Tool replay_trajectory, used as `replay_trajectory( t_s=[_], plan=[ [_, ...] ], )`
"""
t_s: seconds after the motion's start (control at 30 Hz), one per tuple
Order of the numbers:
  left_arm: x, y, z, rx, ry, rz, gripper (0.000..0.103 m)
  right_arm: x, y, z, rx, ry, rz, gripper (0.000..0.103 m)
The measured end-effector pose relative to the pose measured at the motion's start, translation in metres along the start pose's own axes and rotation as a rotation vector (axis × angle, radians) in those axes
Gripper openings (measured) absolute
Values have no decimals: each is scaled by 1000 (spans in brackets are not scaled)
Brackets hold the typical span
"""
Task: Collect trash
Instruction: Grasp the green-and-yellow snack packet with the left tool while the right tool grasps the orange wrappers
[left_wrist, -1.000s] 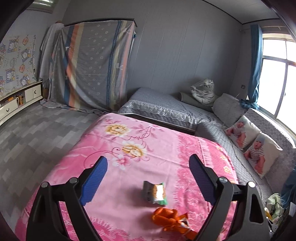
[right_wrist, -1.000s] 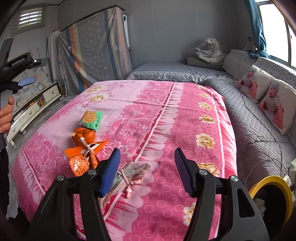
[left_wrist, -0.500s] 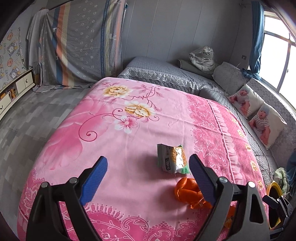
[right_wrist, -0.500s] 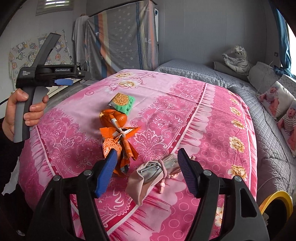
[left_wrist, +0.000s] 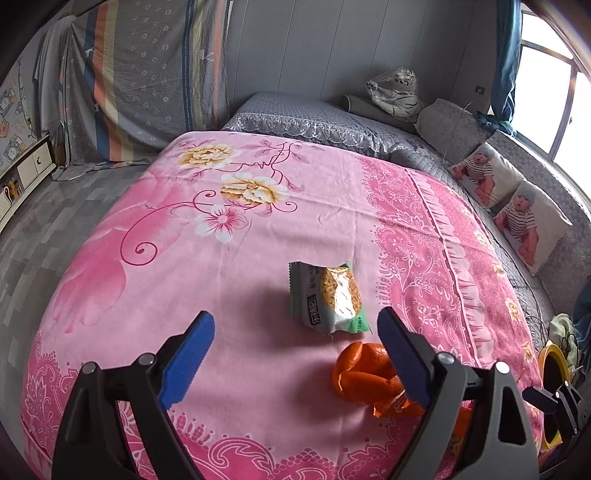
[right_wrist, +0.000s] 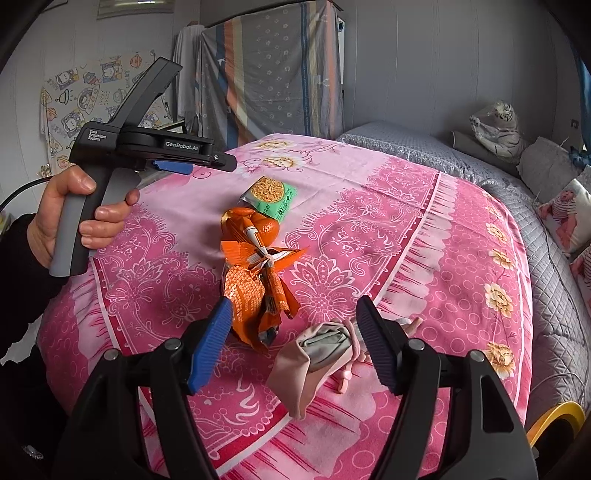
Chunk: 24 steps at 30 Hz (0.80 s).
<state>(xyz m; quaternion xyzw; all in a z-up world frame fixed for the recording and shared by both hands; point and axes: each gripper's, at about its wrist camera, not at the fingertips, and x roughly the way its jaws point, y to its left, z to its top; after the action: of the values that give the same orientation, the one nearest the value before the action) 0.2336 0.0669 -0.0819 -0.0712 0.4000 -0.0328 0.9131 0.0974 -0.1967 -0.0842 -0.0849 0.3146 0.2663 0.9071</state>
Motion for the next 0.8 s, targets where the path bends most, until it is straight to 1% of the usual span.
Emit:
replay_trajectory(
  t_s=[0.23,0.33,0.43,0.5,0.57,0.7,0.8],
  plan=[
    [13,-7,2,19,14,9,86,13,2,3,-28,15,31,66],
    [17,-9,2,24,19,7,86,15,4,5,-34,19,65,66],
    [20,-12,4,34,22,14,86,18,7,7,-50,22,77,66],
    [22,-13,6,34,28,14,86,18,7,9,-39,27,107,66],
    [25,-13,7,31,37,6,86,18,7,11,-31,23,126,67],
    [30,-17,9,41,40,14,86,12,7,15,-29,10,147,67],
    [33,-18,10,47,46,14,86,8,7,17,-24,1,150,70]
  ],
)
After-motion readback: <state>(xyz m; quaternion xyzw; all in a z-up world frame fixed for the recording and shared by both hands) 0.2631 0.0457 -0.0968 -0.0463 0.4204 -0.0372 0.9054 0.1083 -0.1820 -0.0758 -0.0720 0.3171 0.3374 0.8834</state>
